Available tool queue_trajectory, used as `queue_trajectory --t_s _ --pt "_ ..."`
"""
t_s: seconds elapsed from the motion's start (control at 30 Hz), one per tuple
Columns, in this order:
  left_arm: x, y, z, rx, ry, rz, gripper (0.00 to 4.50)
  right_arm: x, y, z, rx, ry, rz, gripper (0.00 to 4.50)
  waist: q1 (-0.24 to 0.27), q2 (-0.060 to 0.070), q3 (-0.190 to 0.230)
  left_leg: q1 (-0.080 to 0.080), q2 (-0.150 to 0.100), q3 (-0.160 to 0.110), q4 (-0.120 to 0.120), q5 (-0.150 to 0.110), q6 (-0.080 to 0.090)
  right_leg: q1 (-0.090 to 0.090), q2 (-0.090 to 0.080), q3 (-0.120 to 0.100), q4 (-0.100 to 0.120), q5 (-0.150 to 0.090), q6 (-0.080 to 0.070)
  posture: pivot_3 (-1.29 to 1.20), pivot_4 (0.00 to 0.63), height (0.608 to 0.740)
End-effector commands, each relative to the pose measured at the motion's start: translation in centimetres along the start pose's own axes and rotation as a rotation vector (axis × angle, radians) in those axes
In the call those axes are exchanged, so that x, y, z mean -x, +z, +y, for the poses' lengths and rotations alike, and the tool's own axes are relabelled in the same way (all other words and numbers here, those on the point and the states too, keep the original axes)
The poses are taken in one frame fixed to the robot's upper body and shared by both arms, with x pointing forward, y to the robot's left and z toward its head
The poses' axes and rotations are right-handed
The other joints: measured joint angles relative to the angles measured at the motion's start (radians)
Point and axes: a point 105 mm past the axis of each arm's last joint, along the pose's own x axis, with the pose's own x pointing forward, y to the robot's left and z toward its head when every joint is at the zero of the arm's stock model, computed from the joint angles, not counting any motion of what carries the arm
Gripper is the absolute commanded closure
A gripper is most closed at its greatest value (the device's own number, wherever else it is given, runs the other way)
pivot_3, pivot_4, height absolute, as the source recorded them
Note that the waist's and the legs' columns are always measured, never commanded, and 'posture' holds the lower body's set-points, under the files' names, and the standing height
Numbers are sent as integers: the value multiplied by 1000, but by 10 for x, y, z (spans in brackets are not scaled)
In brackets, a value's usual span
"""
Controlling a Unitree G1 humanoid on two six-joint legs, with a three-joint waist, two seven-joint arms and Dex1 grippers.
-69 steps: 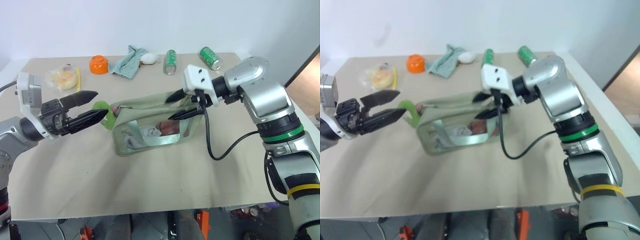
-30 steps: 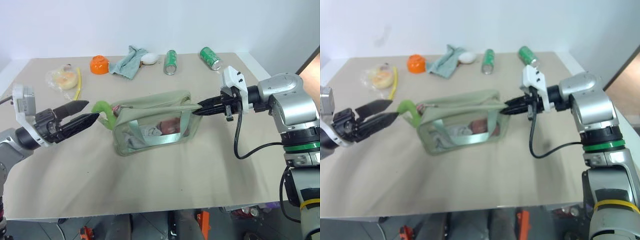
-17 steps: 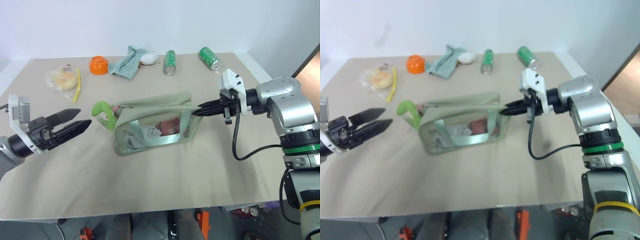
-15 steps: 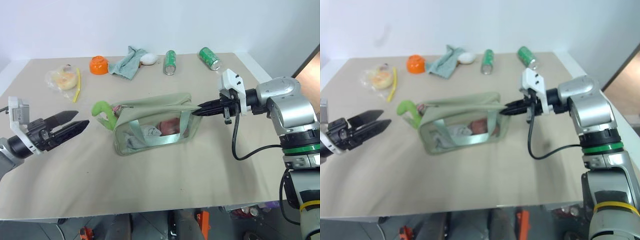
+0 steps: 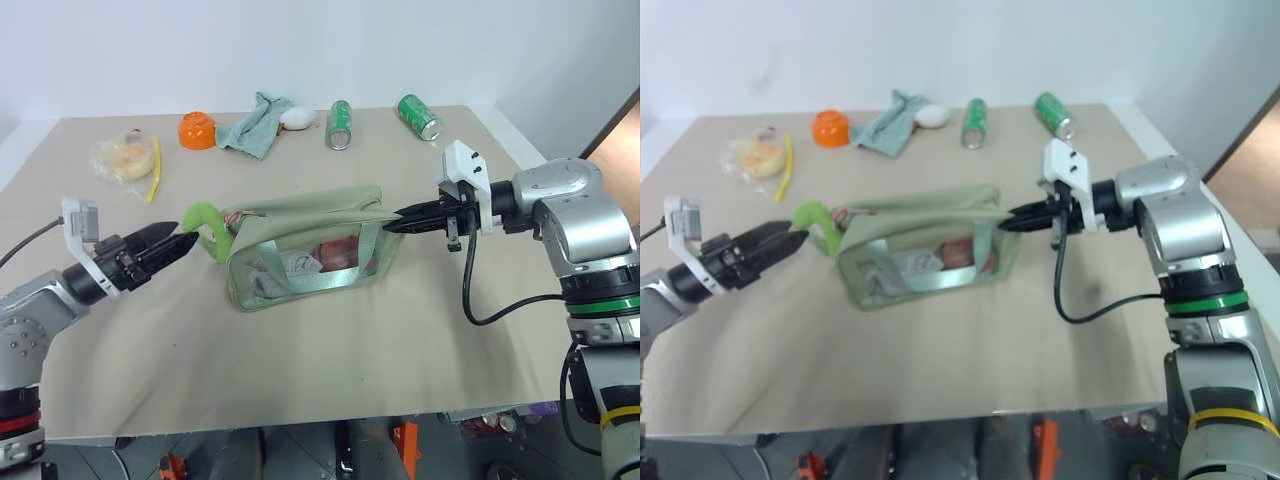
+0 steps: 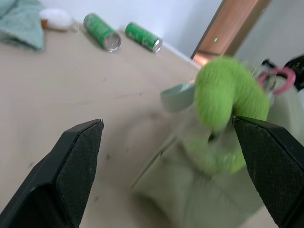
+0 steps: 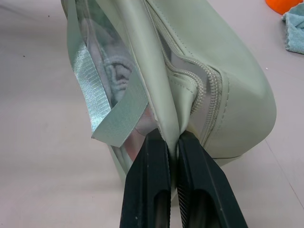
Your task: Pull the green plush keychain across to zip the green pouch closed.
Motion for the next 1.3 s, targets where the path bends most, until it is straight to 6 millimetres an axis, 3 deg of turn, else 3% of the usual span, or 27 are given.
queue_trajectory --t_s 0.03,0.1,0.2,0.57,0.73,1.07,1.17,1.3 --pt "-4 0 -2 -14 -11 4 0 4 7 2 25 -7 -19 4472 -1 0 0 0 0 0 0 0 0 0 0 0 0 0 0 0 150 740" --pt "-7 -3 -6 6 -37 10 0 4 7 2 25 -11 -18 4472 -1 0 0 0 0 0 0 0 0 0 0 0 0 0 0 0 150 740" --pt "-10 -7 -11 9 -53 23 771 4 8 3 26 -12 -19 4500 -1 0 0 0 0 0 0 0 0 0 0 0 0 0 0 0 150 740" --pt "-13 2 -24 28 -128 -15 4483 1 9 2 29 -14 -27 4500 -1 0 0 1 0 0 0 0 0 0 0 0 0 0 0 0 150 740" --pt "-17 10 -24 -24 -96 -38 4483 -1 10 2 28 -11 -29 4500 -1 0 0 1 0 0 0 0 0 0 0 0 0 0 0 0 150 740" --pt "-47 84 -48 -234 -180 -193 4483 -2 11 0 30 -9 -27 4500 1 -1 0 0 0 0 2 0 0 1 1 1 0 1 0 0 150 740" --pt "-64 87 -63 -295 -249 -158 4483 -2 11 0 30 -13 -29 4500 1 -1 0 0 0 0 3 0 0 1 1 1 0 1 1 0 150 740" --pt "-85 76 -77 -394 -326 -67 4483 -2 11 -1 29 -20 -31 4500 0 -1 0 1 0 1 3 0 0 2 1 2 0 2 1 0 150 740"
